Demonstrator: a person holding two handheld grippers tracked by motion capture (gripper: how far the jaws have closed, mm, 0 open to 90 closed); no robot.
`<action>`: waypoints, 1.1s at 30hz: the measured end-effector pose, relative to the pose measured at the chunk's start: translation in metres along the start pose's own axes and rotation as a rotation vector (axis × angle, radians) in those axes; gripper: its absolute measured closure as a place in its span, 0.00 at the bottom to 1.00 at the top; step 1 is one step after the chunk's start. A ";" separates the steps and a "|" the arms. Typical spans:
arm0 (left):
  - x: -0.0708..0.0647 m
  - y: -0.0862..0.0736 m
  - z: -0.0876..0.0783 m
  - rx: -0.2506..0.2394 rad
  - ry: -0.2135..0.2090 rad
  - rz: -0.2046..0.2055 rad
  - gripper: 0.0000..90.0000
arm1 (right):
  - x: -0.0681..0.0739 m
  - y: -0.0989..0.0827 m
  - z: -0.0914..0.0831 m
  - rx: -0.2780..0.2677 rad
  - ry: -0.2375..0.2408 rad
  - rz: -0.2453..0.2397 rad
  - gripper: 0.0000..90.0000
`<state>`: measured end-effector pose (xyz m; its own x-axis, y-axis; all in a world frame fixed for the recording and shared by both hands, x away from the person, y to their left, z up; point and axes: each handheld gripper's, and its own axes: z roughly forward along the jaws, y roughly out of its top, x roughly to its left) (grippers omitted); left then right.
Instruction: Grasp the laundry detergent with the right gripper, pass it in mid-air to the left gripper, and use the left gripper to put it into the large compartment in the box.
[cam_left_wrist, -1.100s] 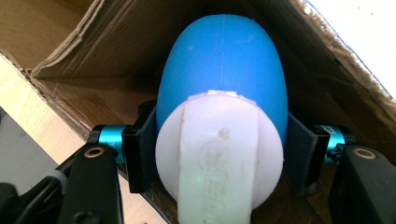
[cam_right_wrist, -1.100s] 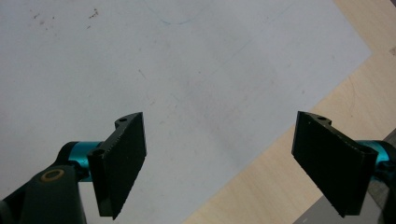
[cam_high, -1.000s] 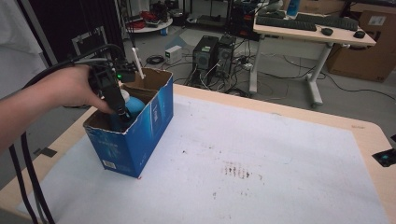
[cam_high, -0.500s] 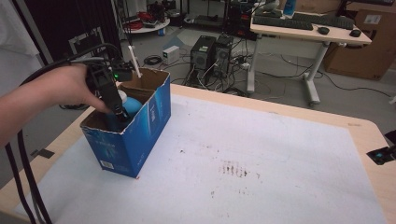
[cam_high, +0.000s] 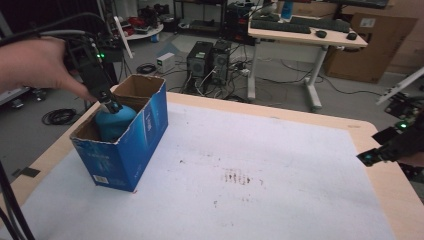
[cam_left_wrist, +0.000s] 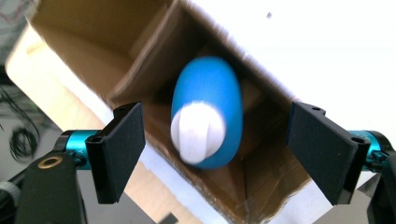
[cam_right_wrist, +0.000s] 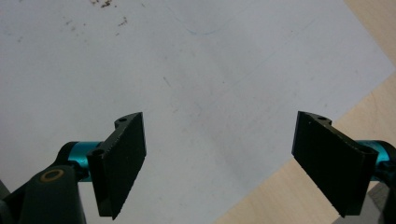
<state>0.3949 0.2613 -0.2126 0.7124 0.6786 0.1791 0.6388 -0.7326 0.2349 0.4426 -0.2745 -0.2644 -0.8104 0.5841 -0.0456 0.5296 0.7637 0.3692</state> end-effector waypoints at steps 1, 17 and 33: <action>-0.005 0.008 -0.005 -0.024 -0.003 0.027 0.22 | 0.002 0.000 0.000 -0.006 0.004 0.000 0.19; -0.066 0.085 0.027 -0.125 -0.097 0.255 0.22 | 0.033 0.001 0.001 -0.074 0.022 0.000 0.19; -0.099 0.108 0.067 -0.147 -0.135 0.330 0.22 | 0.040 0.013 0.008 -0.087 0.055 -0.059 0.19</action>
<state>0.4125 0.1113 -0.2693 0.9107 0.3876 0.1429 0.3277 -0.8884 0.3216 0.4195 -0.2391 -0.2692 -0.8532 0.5212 -0.0198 0.4590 0.7682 0.4464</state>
